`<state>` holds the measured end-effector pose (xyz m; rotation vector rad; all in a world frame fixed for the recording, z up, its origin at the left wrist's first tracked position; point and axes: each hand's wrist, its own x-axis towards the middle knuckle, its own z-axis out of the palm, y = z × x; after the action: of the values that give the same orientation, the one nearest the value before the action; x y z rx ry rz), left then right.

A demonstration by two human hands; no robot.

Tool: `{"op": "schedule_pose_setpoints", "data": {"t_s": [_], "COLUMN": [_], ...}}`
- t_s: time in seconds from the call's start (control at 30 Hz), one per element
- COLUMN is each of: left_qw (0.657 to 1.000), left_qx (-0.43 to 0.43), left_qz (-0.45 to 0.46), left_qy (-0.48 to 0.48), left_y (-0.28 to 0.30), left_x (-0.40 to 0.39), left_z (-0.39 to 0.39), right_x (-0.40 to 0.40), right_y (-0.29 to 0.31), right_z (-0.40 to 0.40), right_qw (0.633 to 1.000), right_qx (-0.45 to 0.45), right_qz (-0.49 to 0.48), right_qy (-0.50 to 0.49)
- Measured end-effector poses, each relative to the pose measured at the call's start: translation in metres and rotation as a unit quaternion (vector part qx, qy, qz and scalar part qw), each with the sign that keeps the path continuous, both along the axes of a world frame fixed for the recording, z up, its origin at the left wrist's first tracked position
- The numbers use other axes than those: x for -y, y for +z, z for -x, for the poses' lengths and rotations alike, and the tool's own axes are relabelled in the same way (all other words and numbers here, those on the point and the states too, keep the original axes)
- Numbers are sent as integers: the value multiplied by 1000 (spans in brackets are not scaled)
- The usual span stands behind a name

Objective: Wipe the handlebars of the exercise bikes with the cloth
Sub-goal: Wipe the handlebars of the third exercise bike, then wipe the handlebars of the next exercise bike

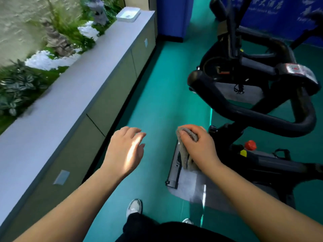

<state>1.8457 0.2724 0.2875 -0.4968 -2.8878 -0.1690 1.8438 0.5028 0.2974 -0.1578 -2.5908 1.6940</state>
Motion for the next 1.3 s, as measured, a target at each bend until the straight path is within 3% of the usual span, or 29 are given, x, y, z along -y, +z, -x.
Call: {"op": "schedule_pose_setpoints", "data": {"t_s": [0.23,0.67,1.0,1.3], "left_qw": [991,988,986,970], "left_qx": [84,115,125,118], "left_qz": [87,100,85,95], "left_qy": [49,-11,-65,-190], "left_y": [-32,-41,-41,-41], "left_x": [89,218,208,145], "left_z": [36,124,147,143], "right_x": [86,200,181,127], "right_y": [-17,-29,-30,-37], "right_z": [56,137,126,68], "right_qw": [998,991,987,970], "right_qx": [36,41,35,62], "right_qz": [-52,-106,-110,-112], "right_qy": [3,-72,-114,-206]}}
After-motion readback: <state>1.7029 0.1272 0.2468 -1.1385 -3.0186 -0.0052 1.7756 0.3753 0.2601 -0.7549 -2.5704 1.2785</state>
